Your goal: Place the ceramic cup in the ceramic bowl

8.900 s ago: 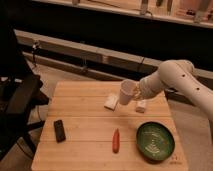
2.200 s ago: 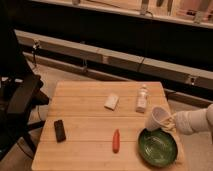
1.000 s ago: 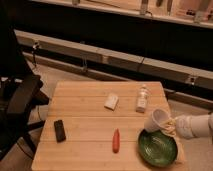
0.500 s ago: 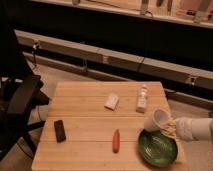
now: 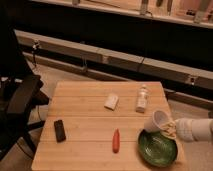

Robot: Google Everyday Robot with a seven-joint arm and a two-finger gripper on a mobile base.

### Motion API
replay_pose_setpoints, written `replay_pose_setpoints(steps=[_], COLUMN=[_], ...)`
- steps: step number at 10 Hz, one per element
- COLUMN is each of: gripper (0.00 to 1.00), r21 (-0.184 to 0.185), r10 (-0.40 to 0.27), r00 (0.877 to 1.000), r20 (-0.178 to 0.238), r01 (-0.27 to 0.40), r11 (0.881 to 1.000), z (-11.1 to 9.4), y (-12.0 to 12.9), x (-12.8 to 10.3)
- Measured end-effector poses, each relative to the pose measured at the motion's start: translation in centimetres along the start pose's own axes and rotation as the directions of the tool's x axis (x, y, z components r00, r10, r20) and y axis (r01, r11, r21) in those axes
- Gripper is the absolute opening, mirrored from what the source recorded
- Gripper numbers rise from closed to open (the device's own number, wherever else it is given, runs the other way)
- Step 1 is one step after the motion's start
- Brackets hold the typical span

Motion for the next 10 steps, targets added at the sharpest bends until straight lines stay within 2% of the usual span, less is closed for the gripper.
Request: replay_pose_setpoints(steps=[2, 3, 5, 7, 10], gripper=[0.68, 0.76, 0.8, 0.77, 0.47], r21=[-0.003, -0.006, -0.009, -0.006, 0.0], r10=[0.007, 0.009, 0.01, 0.013, -0.003], r00=[1.0, 1.0, 1.0, 1.0, 1.0], r20=[-0.007, -0.01, -0.015, -0.012, 0.004], r01=[-0.007, -0.009, -0.011, -0.013, 0.003], r11=[1.0, 1.0, 1.0, 1.0, 1.0], z=[-0.1, -0.11, -0.18, -0.15, 0.41], y=[0.23, 0.31, 0.5, 0.52, 0.62], x=[0.16, 0.23, 0.32, 0.3, 0.0])
